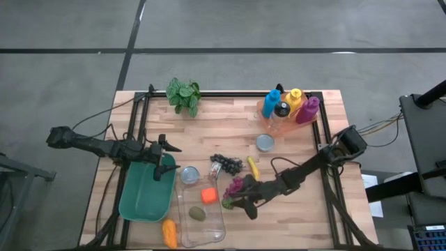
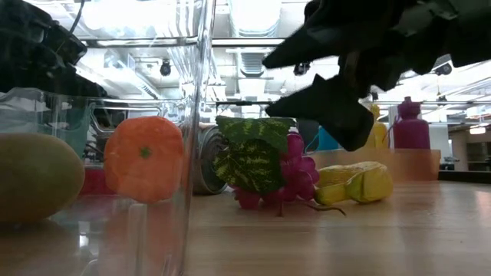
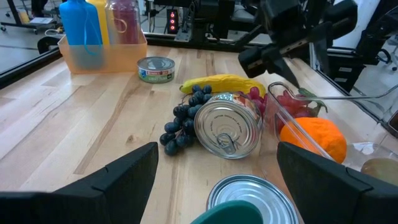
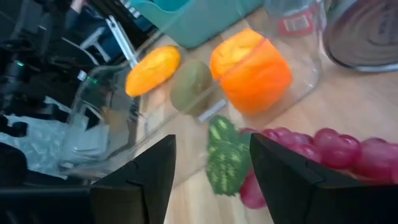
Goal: Pick & Place Food Item
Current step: Put the red grapes into the transparent bin
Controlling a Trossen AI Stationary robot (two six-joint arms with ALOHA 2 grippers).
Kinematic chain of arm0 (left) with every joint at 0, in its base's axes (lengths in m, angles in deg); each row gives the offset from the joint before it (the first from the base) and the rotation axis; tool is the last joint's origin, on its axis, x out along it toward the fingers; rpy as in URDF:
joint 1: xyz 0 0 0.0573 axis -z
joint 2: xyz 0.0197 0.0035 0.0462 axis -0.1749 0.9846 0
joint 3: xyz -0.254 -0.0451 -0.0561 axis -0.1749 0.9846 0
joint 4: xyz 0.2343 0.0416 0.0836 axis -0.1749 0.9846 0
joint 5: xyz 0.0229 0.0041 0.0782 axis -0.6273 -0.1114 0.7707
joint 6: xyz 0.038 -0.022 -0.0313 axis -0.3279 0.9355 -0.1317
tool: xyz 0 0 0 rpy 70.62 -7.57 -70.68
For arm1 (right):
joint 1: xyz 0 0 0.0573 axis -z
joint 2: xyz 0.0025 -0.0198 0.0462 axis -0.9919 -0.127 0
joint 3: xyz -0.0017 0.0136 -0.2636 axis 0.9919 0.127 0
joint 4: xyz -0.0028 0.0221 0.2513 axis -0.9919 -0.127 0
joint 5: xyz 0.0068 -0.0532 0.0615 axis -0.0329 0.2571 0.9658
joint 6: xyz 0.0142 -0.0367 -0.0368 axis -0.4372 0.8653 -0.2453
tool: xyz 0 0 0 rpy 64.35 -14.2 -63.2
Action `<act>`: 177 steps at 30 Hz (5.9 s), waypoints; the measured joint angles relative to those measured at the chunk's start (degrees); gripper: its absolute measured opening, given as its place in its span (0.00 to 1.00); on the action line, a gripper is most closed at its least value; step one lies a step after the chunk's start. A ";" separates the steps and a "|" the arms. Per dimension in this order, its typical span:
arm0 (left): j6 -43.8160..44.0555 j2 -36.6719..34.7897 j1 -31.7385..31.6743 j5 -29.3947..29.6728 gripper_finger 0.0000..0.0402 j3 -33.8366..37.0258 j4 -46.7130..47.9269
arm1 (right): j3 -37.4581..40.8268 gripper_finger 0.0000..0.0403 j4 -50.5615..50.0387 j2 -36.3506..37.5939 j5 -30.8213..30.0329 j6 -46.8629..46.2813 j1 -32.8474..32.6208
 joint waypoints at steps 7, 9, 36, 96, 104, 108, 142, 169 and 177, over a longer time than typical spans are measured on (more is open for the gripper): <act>0.00 0.00 0.00 -0.01 0.84 0.00 0.00 | 0.00 0.50 -1.51 -0.36 -0.04 0.03 0.87; 0.00 0.00 0.02 -0.01 0.84 0.00 0.00 | -0.29 0.50 -0.69 -1.03 0.16 -0.06 0.87; 0.00 0.00 0.00 -0.01 0.84 0.01 0.00 | -4.82 0.50 -6.78 -5.67 8.22 0.53 1.40; 0.00 0.00 0.00 -0.01 0.84 0.00 0.00 | -4.63 0.35 -22.30 -2.35 8.78 12.75 1.40; 0.00 0.00 0.00 0.01 0.84 0.02 0.00 | -4.59 0.14 -22.33 -2.44 8.67 12.93 1.46; 0.00 0.00 0.01 0.00 0.84 0.01 0.00 | -4.55 0.05 -22.39 -2.46 8.69 12.97 1.46; 0.00 -0.02 0.00 0.01 0.84 0.00 0.00 | -4.61 0.02 -21.99 4.05 2.35 18.28 1.41; 0.00 0.00 0.00 0.01 0.84 0.00 0.00 | -4.61 0.02 -21.39 17.10 -9.65 34.07 1.40; 0.00 0.00 0.02 -0.01 0.84 0.00 0.00 | -4.63 0.02 -19.91 24.47 -9.65 37.90 1.42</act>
